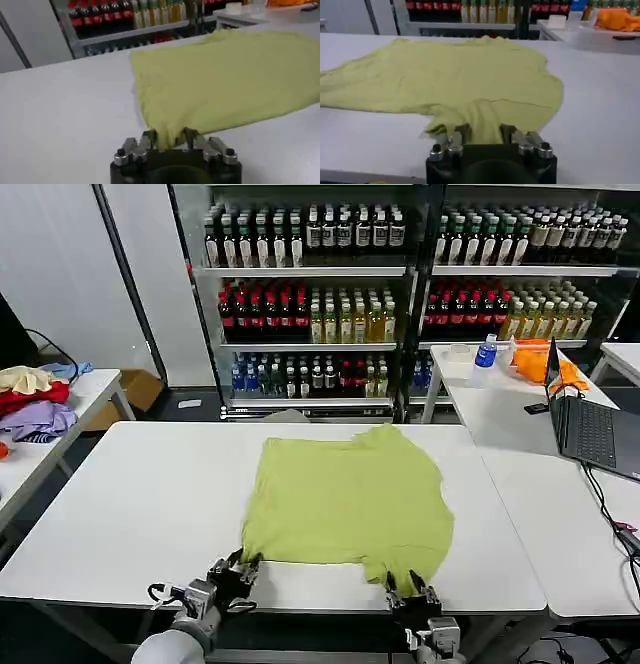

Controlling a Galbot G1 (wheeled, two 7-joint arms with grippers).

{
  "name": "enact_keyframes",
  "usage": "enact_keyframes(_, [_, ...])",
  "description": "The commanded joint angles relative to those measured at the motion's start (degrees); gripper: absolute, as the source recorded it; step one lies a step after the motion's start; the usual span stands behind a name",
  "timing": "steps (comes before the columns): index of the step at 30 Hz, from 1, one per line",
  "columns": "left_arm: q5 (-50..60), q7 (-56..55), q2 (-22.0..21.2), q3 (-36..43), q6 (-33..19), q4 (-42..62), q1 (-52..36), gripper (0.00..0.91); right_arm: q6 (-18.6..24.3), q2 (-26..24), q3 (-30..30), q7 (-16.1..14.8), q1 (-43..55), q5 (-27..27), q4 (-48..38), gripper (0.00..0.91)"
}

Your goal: Fold and organize the clothes.

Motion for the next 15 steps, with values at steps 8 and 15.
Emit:
enact_keyframes(8, [-0.2, 0.6, 0.1, -0.4, -1.0, -2.4, 2.3, 0.020, 3.6, 0.2, 1.8, -1.0, -4.7, -2.3, 5.2, 0.000])
enact_keyframes(15, [-0.3, 0.5, -0.2, -2.5, -1.3, -7.2, 5.7, 0.020, 5.1, -0.1, 3.6, -1.4, -7.4, -3.7, 10.0, 0.000])
